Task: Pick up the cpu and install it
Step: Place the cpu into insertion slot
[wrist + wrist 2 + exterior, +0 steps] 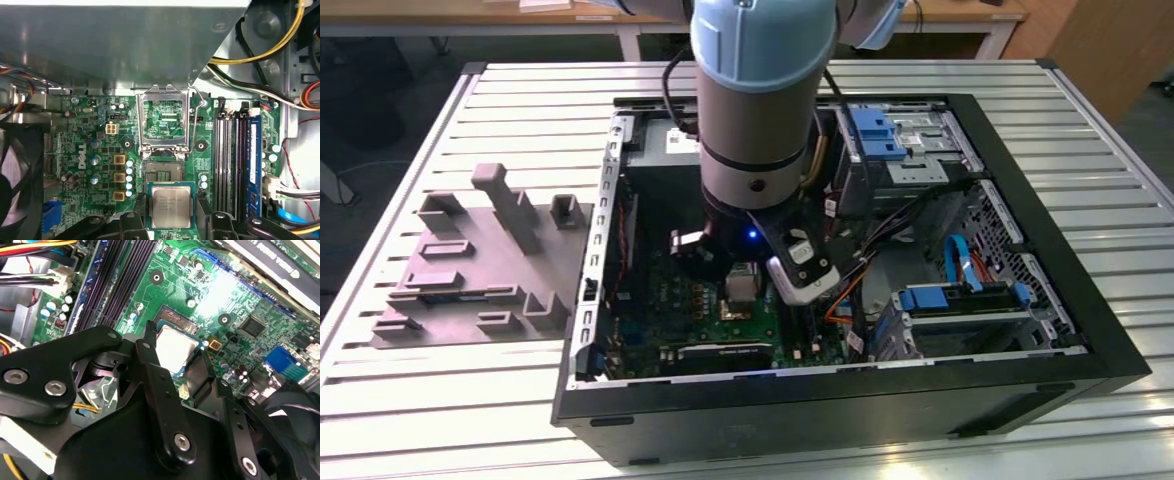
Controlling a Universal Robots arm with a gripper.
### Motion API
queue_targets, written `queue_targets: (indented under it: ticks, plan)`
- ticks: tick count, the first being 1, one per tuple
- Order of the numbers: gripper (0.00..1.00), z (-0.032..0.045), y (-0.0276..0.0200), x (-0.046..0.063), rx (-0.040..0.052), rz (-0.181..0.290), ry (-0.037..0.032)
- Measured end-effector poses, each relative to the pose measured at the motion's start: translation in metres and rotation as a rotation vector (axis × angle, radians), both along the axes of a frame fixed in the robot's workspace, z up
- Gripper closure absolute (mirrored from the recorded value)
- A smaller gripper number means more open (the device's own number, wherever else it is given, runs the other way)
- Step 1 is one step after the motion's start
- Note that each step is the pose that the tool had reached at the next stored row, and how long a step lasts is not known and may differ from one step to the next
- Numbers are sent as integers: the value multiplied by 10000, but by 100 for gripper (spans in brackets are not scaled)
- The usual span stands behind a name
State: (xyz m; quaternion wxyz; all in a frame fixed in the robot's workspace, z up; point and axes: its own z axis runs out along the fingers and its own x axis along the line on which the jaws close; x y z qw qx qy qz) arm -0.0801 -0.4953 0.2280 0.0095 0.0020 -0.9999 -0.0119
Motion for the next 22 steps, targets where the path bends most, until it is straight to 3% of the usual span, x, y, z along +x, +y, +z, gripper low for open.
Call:
queue_targets:
  ticks: [10,22]
  plan:
    - [53,-180,1,-49,-1,175,9]
    - [53,-273,15,-52,1,176,-3]
